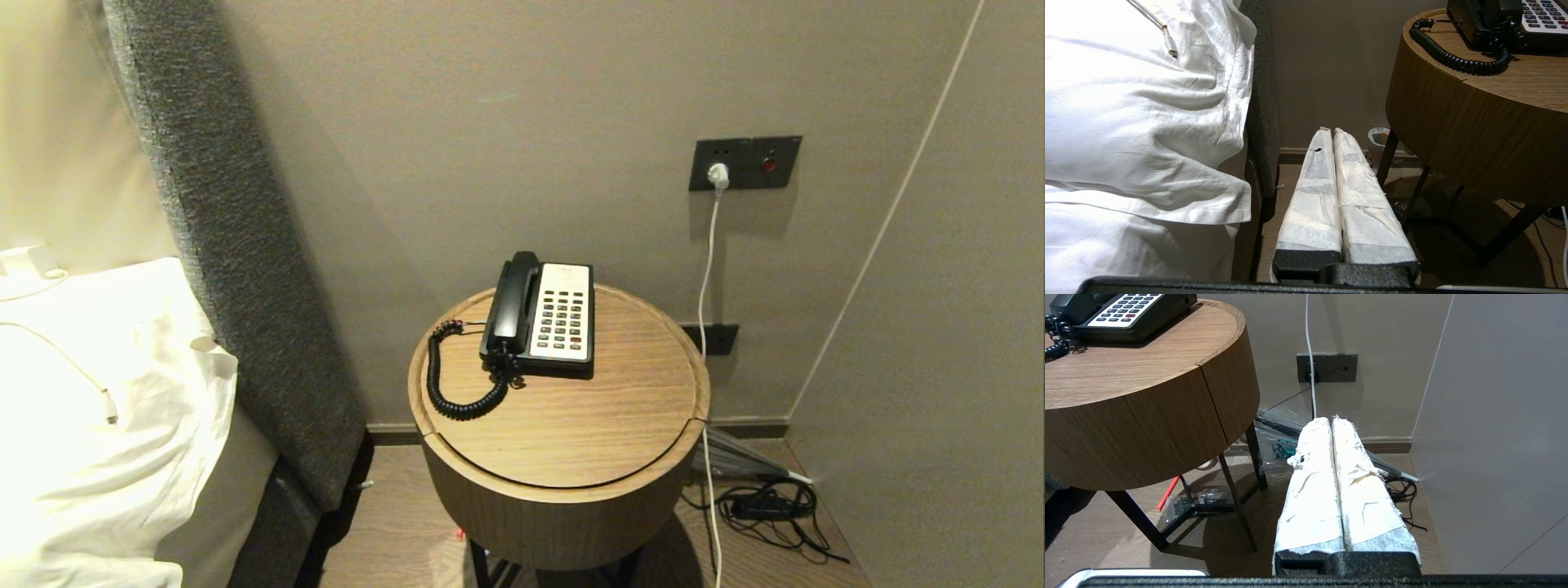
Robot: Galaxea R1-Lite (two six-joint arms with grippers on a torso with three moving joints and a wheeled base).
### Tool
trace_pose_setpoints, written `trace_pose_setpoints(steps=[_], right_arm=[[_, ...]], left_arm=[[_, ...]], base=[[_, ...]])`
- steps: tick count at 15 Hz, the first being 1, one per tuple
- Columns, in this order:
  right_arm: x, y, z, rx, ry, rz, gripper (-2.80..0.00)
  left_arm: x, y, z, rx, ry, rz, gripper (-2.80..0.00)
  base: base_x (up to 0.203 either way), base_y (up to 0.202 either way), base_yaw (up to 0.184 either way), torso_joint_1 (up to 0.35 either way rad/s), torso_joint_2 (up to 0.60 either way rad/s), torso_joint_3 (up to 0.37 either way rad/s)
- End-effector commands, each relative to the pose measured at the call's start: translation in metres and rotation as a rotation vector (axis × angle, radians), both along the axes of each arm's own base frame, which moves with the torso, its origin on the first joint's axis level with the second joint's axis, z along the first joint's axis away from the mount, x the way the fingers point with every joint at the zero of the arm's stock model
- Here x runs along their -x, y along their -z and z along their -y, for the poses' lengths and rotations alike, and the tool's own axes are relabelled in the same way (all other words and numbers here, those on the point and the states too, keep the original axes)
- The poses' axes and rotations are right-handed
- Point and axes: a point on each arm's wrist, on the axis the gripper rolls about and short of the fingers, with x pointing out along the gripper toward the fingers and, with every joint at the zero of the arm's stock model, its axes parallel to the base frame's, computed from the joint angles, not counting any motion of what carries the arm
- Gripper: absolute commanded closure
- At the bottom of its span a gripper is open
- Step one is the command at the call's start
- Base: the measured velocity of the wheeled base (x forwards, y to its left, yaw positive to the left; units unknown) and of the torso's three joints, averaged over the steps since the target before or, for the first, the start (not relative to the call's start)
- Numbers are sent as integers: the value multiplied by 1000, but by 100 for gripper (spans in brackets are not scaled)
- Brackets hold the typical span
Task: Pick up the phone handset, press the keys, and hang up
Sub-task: Pick up the desk phone handset
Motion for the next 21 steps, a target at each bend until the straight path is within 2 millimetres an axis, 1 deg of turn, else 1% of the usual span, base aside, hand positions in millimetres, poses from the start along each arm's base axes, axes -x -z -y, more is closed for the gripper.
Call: trace_pose_setpoints(steps=[1,21], right_arm=[[0,0,0,1,-1,5,0],[0,0,0,0,-1,5,0]], left_arm=[[0,0,0,0,0,-2,0],[0,0,0,-7,0,-3,0]], base=[[0,0,0,0,0,0],[0,0,0,0,0,-7]])
